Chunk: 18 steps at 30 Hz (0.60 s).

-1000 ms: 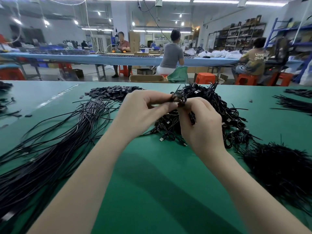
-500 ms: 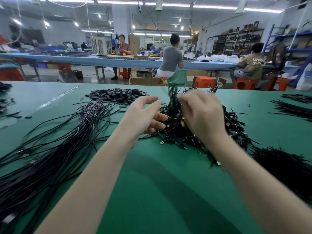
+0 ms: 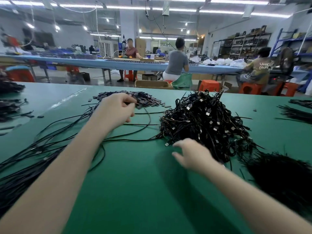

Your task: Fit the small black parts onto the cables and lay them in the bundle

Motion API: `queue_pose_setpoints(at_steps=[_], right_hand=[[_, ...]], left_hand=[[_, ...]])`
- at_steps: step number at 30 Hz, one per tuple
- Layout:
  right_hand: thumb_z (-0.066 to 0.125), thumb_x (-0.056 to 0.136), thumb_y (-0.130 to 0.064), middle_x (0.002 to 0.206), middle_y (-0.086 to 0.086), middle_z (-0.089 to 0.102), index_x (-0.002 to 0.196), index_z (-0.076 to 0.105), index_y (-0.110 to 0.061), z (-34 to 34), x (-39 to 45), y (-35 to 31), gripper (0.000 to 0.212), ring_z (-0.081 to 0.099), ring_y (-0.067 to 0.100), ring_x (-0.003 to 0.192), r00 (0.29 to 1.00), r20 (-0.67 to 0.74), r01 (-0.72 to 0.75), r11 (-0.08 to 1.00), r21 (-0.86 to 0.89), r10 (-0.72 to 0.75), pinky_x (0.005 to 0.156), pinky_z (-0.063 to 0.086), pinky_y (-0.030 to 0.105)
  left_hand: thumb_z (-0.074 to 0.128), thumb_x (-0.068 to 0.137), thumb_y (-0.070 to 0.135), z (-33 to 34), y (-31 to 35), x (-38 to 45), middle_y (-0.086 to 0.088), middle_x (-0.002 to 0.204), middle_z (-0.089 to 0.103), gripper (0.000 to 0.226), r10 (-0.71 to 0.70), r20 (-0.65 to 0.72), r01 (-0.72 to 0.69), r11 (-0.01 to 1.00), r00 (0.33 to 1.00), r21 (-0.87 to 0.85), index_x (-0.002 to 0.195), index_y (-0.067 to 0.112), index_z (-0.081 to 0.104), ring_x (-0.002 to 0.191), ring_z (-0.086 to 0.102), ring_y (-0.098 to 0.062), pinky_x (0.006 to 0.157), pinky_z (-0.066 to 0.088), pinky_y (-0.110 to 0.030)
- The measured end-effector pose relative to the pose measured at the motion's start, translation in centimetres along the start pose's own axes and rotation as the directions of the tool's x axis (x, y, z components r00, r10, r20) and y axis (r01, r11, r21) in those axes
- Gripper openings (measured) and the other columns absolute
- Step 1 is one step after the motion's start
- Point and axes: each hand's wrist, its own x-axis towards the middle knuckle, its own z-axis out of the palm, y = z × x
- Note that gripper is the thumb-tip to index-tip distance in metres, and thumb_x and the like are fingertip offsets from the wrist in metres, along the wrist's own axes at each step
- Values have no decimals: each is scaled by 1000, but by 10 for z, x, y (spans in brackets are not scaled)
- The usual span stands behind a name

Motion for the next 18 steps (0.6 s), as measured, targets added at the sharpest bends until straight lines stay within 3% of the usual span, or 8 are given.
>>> queue_pose_setpoints(at_steps=[2, 4, 6, 8, 11, 14, 16, 18], right_hand=[[46, 95, -42, 128, -4, 55, 127, 57, -27, 37, -17, -4, 37, 55, 18, 113, 997, -75, -22, 998, 60, 26, 91, 46, 31], [44, 96, -38, 124, -7, 57, 123, 61, -25, 52, -23, -2, 33, 55, 14, 110, 986, -156, -33, 991, 129, 53, 89, 44, 29], [45, 96, -35, 121, -9, 59, 119, 63, -25, 54, -22, 2, 30, 56, 12, 107, 984, -173, -14, 987, 158, 42, 87, 45, 28], [47, 96, -34, 120, -9, 60, 117, 64, -24, 54, -20, 4, 29, 56, 11, 107, 984, -177, 5, 982, 186, 29, 88, 46, 28], [47, 95, -33, 120, -9, 60, 117, 64, -24, 54, -21, 4, 29, 56, 11, 109, 982, -188, 21, 982, 189, 15, 88, 46, 28], [48, 95, -31, 120, -10, 60, 116, 64, -25, 54, -22, 6, 27, 56, 10, 108, 983, -185, 24, 978, 209, 15, 88, 46, 27], [48, 95, -31, 119, -11, 60, 114, 65, -25, 54, -24, 6, 26, 56, 9, 106, 981, -192, 27, 973, 230, 18, 88, 45, 26], [49, 95, -31, 119, -12, 60, 114, 65, -26, 55, -24, 6, 26, 57, 9, 105, 979, -204, 35, 973, 229, 13, 86, 45, 25]], left_hand=[[53, 92, 20, -12, -42, 11, 7, 97, 71, 24, -31, 39, 12, 909, 999, 416, 110, 26, 67, 80, 66, -11, 74, 50, -27], [52, 89, 17, -29, -93, 12, -1, 114, 67, 26, -236, 123, 73, 678, 964, 731, 109, 22, 68, 99, 63, -21, 88, 52, -34], [50, 88, 16, -47, -137, 0, -6, 116, 66, 26, -483, 147, 108, 461, 863, 881, 108, 14, 66, 102, 63, -25, 92, 52, -38], [50, 95, 29, -65, -165, -16, -7, 120, 64, 32, -610, 148, 98, 351, 779, 931, 116, 9, 63, 107, 62, -24, 94, 49, -32], [55, 90, 55, -90, -177, -27, 1, 97, 68, 46, -611, 109, 217, 434, 784, 874, 107, 16, 69, 89, 62, -18, 77, 48, -21], [63, 83, 56, -108, -183, -31, 6, 69, 65, 35, -606, 83, 294, 496, 791, 817, 86, 22, 72, 61, 60, -9, 55, 43, -17], [65, 85, 48, -115, -187, -28, 2, 78, 69, 30, -560, 61, 284, 508, 826, 813, 87, 19, 73, 67, 60, -13, 63, 46, -20], [60, 92, 41, -124, -184, -19, -9, 93, 70, 30, -426, -69, 329, 575, 902, 749, 90, 13, 69, 80, 60, -24, 77, 51, -31]])
